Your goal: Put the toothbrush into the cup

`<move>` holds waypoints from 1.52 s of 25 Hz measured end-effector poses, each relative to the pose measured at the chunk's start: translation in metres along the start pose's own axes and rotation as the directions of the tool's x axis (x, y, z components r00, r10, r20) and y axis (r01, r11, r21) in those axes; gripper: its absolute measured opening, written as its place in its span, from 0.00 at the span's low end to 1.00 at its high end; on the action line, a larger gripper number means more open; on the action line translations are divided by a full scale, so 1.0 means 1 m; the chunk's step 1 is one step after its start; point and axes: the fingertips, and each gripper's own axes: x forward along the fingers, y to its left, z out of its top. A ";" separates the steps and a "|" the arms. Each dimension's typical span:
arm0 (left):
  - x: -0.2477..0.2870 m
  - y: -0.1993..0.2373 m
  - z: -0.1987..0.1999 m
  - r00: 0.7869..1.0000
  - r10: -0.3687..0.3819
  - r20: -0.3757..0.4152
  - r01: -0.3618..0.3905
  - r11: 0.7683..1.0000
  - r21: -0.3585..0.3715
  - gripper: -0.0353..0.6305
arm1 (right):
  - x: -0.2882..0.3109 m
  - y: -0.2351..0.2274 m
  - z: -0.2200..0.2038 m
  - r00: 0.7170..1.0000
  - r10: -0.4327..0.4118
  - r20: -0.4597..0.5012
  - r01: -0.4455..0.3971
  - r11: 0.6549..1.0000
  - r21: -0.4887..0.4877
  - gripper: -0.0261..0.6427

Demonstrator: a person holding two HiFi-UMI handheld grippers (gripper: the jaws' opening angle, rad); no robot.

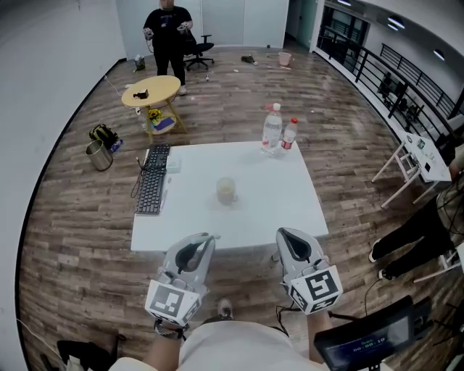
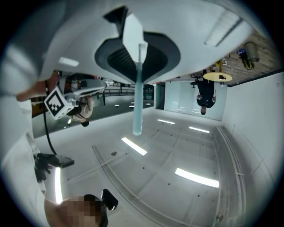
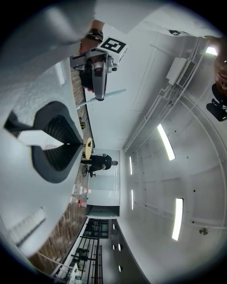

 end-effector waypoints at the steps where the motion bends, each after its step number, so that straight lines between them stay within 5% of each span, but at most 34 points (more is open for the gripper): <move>1: 0.000 0.003 0.000 1.000 -0.001 0.001 0.001 1.000 0.000 0.13 | 0.003 0.001 0.000 1.000 0.001 0.000 -0.001 1.000 0.000 0.04; 38: 0.022 0.066 -0.020 0.999 -0.010 -0.033 0.010 1.000 -0.016 0.13 | 0.069 0.003 -0.007 0.999 -0.015 -0.040 0.017 0.997 0.069 0.04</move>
